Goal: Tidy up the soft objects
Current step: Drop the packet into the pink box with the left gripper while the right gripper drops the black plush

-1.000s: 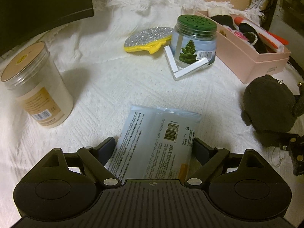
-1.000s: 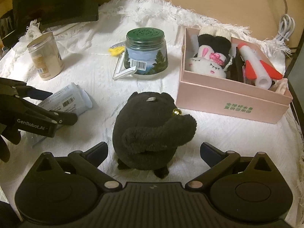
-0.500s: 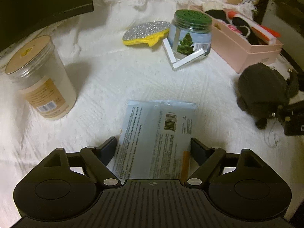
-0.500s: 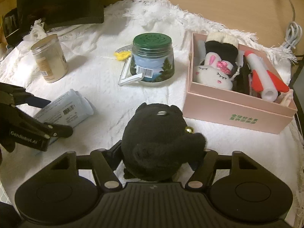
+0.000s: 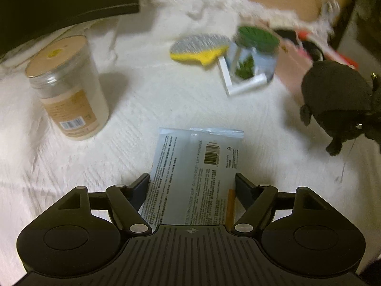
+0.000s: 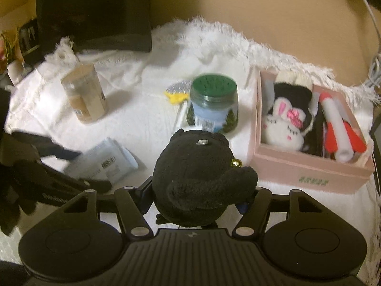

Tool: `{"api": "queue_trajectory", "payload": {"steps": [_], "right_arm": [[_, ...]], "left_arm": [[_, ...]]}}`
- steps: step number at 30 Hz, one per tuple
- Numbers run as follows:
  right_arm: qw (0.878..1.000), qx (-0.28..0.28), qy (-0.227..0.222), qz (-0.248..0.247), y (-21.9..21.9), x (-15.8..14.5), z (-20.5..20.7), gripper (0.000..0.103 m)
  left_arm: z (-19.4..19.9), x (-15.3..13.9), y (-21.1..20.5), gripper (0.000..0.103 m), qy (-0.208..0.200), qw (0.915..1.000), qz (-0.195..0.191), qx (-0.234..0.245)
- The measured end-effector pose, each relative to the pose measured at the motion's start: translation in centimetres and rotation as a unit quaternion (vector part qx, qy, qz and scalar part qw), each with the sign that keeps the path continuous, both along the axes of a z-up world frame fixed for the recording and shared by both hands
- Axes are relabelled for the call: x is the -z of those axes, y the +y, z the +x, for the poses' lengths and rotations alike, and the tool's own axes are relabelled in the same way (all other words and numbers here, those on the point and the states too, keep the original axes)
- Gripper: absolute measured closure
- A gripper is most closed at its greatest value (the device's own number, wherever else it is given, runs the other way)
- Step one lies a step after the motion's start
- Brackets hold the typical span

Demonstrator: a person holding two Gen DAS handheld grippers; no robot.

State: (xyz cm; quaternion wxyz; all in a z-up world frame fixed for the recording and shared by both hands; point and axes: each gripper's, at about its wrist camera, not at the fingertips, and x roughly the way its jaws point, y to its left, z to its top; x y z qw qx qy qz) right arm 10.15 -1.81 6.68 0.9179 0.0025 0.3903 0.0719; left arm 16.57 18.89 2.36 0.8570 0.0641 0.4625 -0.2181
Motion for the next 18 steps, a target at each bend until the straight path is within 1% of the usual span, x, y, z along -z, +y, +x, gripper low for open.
{"api": "queue_trajectory", "payload": {"steps": [3,6,9,11,12,14,15,16,18], "right_arm": [[1.0,-0.003,-0.015,0.027,-1.4,-2.5,0.8,0.039],[0.998,0.014,-0.054,0.036,-4.0,-6.7,1.9,0.039],[0.993,0.051,-0.096,0.043,-8.0,-11.3,3.0,0.039],[0.988,0.085,-0.123,0.028,-10.7,-13.9,3.5,0.039],[0.986,0.103,-0.132,0.016,-11.8,-14.8,3.8,0.039],[0.982,0.128,-0.138,0.004,-13.9,-16.0,4.3,0.039],[0.981,0.14,-0.138,0.003,-14.8,-16.2,4.6,0.039],[0.979,0.153,-0.133,0.004,-15.7,-16.1,5.0,0.039],[0.977,0.176,-0.121,0.01,-17.2,-15.6,5.6,0.038]], "left_arm": [[1.4,-2.5,0.0,0.023,-0.012,0.9992,-0.036,-0.013],[2.9,-6.2,-1.6,0.023,-0.049,0.9963,-0.07,-0.007],[4.4,-10.0,-4.3,0.023,-0.087,0.99,-0.111,0.009],[5.5,-12.0,-6.9,0.023,-0.1,0.9836,-0.148,0.024],[5.9,-12.6,-8.3,0.023,-0.101,0.9807,-0.164,0.031],[7.0,-13.0,-11.7,0.023,-0.094,0.9744,-0.2,0.041],[7.7,-12.7,-13.6,0.023,-0.081,0.972,-0.216,0.045],[8.3,-12.2,-15.4,0.022,-0.061,0.9707,-0.227,0.049],[9.7,-10.4,-18.8,0.022,-0.007,0.9684,-0.243,0.057]]}}
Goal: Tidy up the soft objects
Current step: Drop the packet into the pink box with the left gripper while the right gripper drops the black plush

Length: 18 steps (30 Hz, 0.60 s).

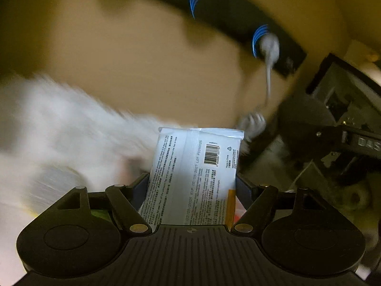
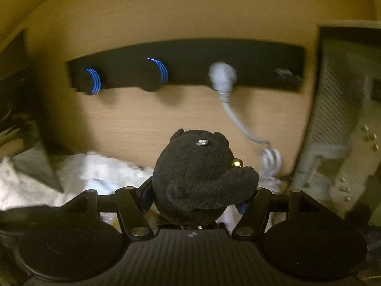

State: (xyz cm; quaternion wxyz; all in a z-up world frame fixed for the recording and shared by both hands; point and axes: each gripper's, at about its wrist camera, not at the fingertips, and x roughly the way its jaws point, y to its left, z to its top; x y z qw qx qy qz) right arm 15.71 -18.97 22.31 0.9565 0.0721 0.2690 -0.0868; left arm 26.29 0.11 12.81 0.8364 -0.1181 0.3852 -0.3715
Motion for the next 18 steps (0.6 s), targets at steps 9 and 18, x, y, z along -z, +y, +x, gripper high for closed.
{"api": "queue_trajectory", "payload": {"steps": [9,18], "right_arm": [[0.996,0.051,0.054,0.045,-4.2,5.5,2.1,0.038],[0.992,0.013,0.082,0.091,-3.4,9.7,5.2,0.038]], "left_arm": [[1.1,6.2,-4.3,0.024,0.047,0.9977,0.022,-0.043],[-1.6,2.9,-2.4,0.029,-0.045,0.9986,0.023,-0.015]]}}
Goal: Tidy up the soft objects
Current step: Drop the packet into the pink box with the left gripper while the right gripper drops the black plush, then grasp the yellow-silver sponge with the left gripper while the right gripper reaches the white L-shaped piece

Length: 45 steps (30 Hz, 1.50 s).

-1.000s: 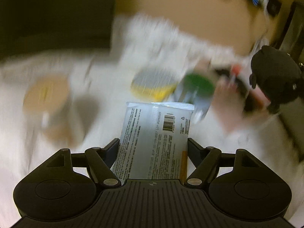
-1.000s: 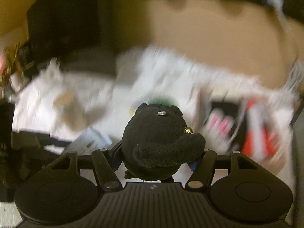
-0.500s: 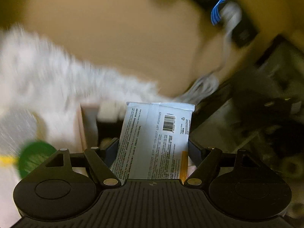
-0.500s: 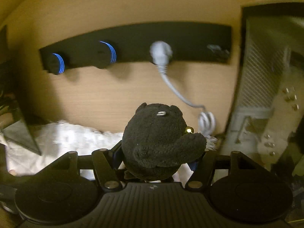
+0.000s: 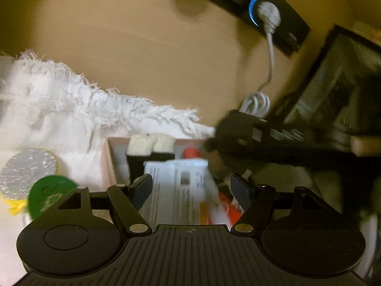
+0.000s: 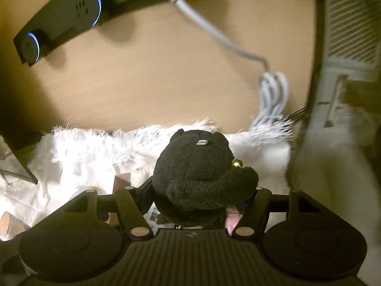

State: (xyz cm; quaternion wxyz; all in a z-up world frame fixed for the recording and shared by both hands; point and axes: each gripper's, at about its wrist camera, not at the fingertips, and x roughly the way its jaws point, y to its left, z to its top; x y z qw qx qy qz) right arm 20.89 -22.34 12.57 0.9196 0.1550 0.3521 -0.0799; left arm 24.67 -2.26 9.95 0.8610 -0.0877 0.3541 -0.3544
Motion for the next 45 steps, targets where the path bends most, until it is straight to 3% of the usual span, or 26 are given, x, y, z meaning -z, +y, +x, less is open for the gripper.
{"api": "queue_trajectory", "payload": {"steps": [2,4,6,8,11,13,15,18,20,22,26,33,38,45], "right_arm": [[0.999,-0.003,0.013,0.034,0.0,1.4,0.9,0.038],[0.997,-0.006,0.043,0.065,-0.2,3.4,2.2,0.039],[0.996,-0.007,0.069,0.061,0.2,5.4,3.1,0.043],[0.995,-0.011,0.075,0.059,0.4,6.3,3.2,0.043],[0.996,-0.009,0.072,0.05,0.4,5.4,2.8,0.042],[0.998,-0.007,0.059,0.031,0.6,4.1,2.2,0.025],[1.0,0.001,0.028,0.011,0.5,2.4,1.1,0.015],[0.999,0.01,-0.023,-0.037,1.0,-0.2,0.2,0.015],[0.996,0.011,-0.042,-0.081,1.8,-0.7,0.6,0.025],[0.995,-0.001,-0.032,-0.096,2.5,-0.2,1.7,0.058],[0.998,-0.017,0.03,-0.06,2.6,3.2,4.3,0.06],[0.991,-0.036,0.056,-0.114,5.3,5.1,3.9,0.06],[0.991,-0.05,0.082,-0.089,5.8,5.5,4.2,0.06],[0.988,-0.079,0.025,-0.133,9.5,1.3,0.6,0.043]], "left_arm": [[-0.3,0.9,-0.7,0.034,0.011,0.9992,0.038,0.01],[-0.2,2.0,-1.4,0.046,0.034,0.9972,0.062,0.023],[-0.2,3.0,-1.8,0.047,0.049,0.9955,0.077,0.029],[-0.4,3.3,-2.0,0.048,0.034,0.9951,0.086,0.034],[0.5,3.6,-1.8,0.052,0.038,0.9949,0.091,0.022],[0.8,3.5,-1.5,0.056,0.044,0.9951,0.088,0.013],[0.9,3.3,-1.1,0.056,0.048,0.9956,0.079,0.011],[0.4,3.0,0.1,0.056,0.053,0.9968,0.057,0.016],[-0.2,2.4,1.2,0.056,0.055,0.9976,0.039,0.012],[-0.9,1.6,2.3,0.056,0.048,0.9985,0.022,0.011],[-2.5,-0.4,5.8,0.056,0.022,0.9997,-0.002,0.007],[-4.0,-1.3,14.0,0.056,0.0,0.9965,-0.011,-0.083],[-3.4,0.6,20.5,0.056,0.033,0.9847,0.005,-0.171],[-2.9,3.4,24.3,0.056,0.075,0.9738,0.027,-0.213]]}}
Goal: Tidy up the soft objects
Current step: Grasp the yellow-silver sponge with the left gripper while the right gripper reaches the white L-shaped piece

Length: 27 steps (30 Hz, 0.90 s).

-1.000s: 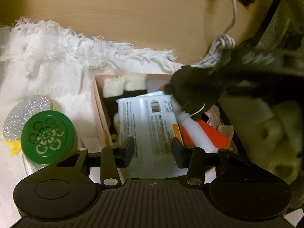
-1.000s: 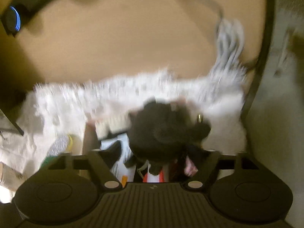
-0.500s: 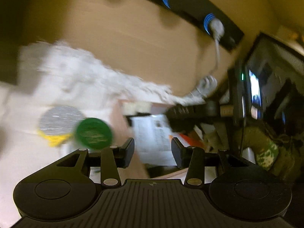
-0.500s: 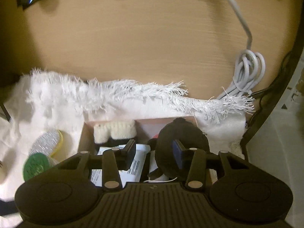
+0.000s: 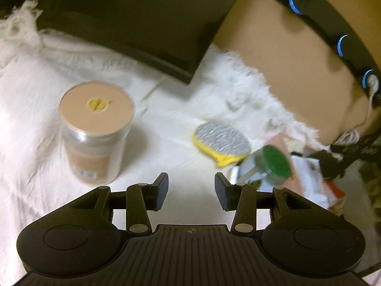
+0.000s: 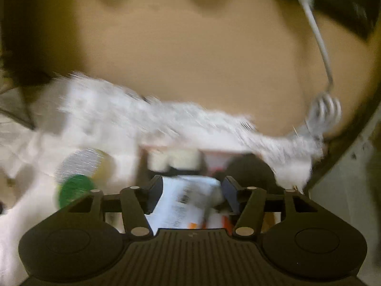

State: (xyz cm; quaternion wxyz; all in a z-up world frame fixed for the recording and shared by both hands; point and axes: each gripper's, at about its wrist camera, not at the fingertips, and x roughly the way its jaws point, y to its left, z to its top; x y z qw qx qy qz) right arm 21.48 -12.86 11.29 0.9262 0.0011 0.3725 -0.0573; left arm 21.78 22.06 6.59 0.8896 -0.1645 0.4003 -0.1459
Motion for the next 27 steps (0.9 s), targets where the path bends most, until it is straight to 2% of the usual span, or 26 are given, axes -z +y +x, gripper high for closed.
{"api": "queue_trajectory", "payload": {"steps": [4,7,10,12,14,16,18,21,24,27], "right_arm": [[0.997,-0.072,-0.02,0.007,5.2,-0.9,-2.0,0.043],[0.993,-0.11,-0.031,-0.007,9.5,0.3,-3.3,0.043],[0.985,-0.148,-0.055,-0.066,14.0,4.1,-5.3,0.044],[0.977,-0.17,-0.047,-0.116,16.9,7.3,-5.6,0.049],[0.97,-0.187,-0.041,-0.152,19.0,9.8,-5.2,0.05],[0.964,-0.197,-0.036,-0.177,20.6,11.4,-4.6,0.05],[0.966,-0.201,-0.028,-0.163,20.9,11.9,-4.6,0.05],[0.972,-0.201,-0.02,-0.121,20.3,12.0,-5.9,0.05],[0.977,-0.182,-0.012,-0.109,19.5,12.7,-7.3,0.05],[0.982,-0.156,-0.012,-0.103,18.3,13.3,-8.3,0.05]], "left_arm": [[-0.2,0.4,0.4,0.056,0.003,0.9997,0.0,0.025],[0.0,-0.1,0.8,0.056,-0.008,0.9994,-0.009,0.032],[1.1,-0.5,0.8,0.056,-0.01,0.9992,-0.014,0.035],[2.2,-0.7,0.6,0.056,-0.006,0.9992,-0.013,0.036],[3.6,-0.6,0.1,0.056,0.015,0.9989,-0.023,0.039],[5.4,0.0,-0.8,0.056,0.045,0.9966,-0.049,0.048],[7.2,1.2,-1.8,0.056,0.074,0.9929,-0.083,0.044],[10.0,3.6,-2.8,0.056,0.117,0.9832,-0.139,0.013],[11.8,6.0,-3.2,0.056,0.156,0.975,-0.155,-0.03],[12.5,7.2,-3.4,0.056,0.158,0.9711,-0.174,-0.045]]}}
